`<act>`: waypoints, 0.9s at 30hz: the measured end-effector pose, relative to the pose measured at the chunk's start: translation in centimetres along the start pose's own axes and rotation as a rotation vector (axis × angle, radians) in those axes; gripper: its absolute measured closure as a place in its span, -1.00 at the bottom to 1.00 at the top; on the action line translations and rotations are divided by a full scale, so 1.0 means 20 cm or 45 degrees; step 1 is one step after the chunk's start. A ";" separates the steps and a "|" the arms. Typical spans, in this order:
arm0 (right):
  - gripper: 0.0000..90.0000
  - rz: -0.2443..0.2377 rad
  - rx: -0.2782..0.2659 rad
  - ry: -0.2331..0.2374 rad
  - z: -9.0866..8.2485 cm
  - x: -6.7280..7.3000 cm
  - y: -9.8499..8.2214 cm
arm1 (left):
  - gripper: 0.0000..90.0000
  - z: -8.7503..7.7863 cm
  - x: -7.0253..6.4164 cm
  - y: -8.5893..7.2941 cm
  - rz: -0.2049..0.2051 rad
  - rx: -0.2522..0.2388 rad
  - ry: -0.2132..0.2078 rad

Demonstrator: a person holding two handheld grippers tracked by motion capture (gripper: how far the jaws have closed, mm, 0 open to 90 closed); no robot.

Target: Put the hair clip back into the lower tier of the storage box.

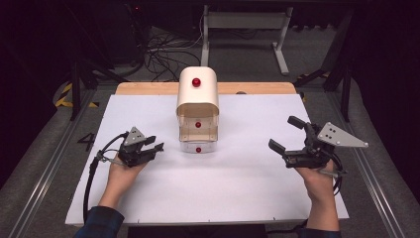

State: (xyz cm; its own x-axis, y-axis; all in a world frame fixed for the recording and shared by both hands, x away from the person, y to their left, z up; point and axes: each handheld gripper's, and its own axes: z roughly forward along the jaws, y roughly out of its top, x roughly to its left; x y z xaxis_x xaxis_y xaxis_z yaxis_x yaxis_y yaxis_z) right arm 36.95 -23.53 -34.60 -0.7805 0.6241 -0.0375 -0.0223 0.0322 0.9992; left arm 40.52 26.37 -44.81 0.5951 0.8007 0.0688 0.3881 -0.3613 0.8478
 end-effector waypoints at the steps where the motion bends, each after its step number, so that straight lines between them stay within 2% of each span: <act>1: -1.00 0.001 0.001 0.001 0.00 0.00 0.00 | 0.27 0.01 0.00 0.00 -0.002 0.006 0.001; 27: -1.00 0.001 -0.009 0.004 -0.01 0.00 0.00 | 0.47 0.13 0.02 -0.06 0.014 0.143 -0.013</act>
State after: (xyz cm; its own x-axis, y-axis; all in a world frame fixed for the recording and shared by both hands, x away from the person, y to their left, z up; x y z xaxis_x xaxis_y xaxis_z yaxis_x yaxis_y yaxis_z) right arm 36.84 -23.66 -34.53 -0.7824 0.6218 -0.0364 -0.0260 0.0257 0.9993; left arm 42.14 25.92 -47.09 0.6067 0.7916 0.0719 0.4577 -0.4219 0.7827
